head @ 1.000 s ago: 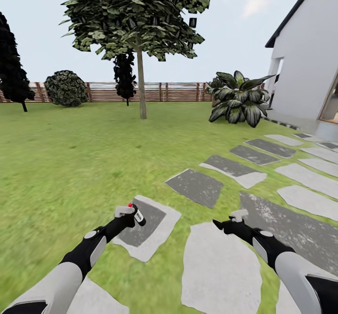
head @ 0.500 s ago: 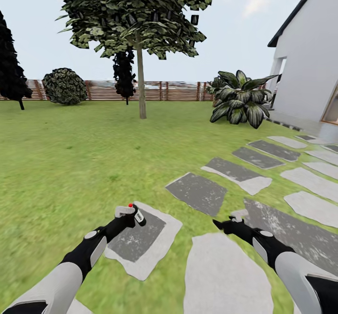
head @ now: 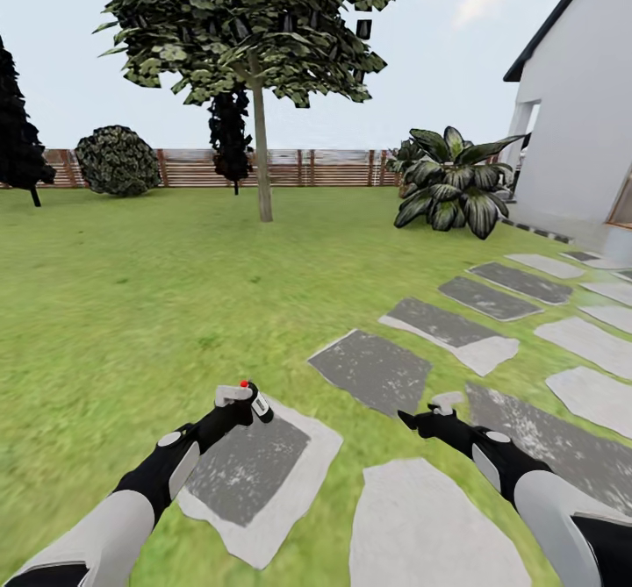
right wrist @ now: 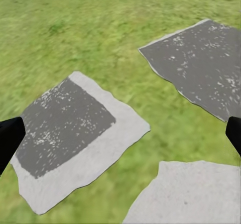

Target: In the garden, pick up the pesticide atomizer on the floor and spray pesticide onto both trees until each tree trunk is fully covered.

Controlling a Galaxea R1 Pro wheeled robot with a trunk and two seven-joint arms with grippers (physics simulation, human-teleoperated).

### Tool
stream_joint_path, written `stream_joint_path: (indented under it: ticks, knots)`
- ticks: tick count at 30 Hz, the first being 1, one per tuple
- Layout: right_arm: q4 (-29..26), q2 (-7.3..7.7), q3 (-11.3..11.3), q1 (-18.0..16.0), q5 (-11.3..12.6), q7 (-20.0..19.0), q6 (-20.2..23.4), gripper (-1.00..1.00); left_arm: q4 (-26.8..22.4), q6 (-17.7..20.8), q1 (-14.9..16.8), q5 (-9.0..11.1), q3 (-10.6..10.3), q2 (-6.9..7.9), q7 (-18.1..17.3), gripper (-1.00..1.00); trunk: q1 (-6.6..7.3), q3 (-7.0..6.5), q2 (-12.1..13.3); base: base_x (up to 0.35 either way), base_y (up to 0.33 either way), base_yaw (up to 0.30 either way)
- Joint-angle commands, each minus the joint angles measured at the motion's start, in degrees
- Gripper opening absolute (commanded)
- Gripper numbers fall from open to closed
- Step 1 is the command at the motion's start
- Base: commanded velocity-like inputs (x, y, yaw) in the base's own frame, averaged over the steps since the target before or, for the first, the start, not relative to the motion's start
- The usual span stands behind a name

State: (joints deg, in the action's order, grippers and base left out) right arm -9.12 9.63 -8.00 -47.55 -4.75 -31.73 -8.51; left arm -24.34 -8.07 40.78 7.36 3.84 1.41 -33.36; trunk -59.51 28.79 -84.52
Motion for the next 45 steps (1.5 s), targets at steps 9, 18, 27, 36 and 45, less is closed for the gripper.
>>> stream_joint_path:
  ticks: [9, 18, 27, 36, 45]
  knots:
    - [0.0, 0.02, 0.0, 0.0, 0.0, 0.0, 0.0, 1.00, 0.0, 0.0, 0.0, 0.0, 0.0, 0.00, 0.0, -1.00, 0.00, 0.00, 0.0, 0.350, 0.000, 0.000]
    - [0.0, 0.00, 0.0, 0.0, 0.0, 0.0, 0.0, 1.00, 0.0, 0.0, 0.0, 0.0, -0.1, 0.00, 0.0, -1.00, 0.00, 0.00, 0.0, 0.350, 0.000, 0.000]
    - [0.0, 0.01, 0.0, 0.0, 0.0, 0.0, 0.0, 1.00, 0.0, 0.0, 0.0, 0.0, -0.1, 0.00, 0.0, -1.00, 0.00, 0.00, 0.0, 0.350, 0.000, 0.000]
    - [0.0, 0.00, 0.0, 0.0, 0.0, 0.0, 0.0, 1.00, 0.0, 0.0, 0.0, 0.0, -0.1, 0.00, 0.0, -1.00, 0.00, 0.00, 0.0, 0.350, 0.000, 0.000]
    - [0.0, 0.02, 0.0, 0.0, 0.0, 0.0, 0.0, 1.00, 0.0, 0.0, 0.0, 0.0, -0.1, 0.00, 0.0, -1.00, 0.00, 0.00, 0.0, 0.350, 0.000, 0.000]
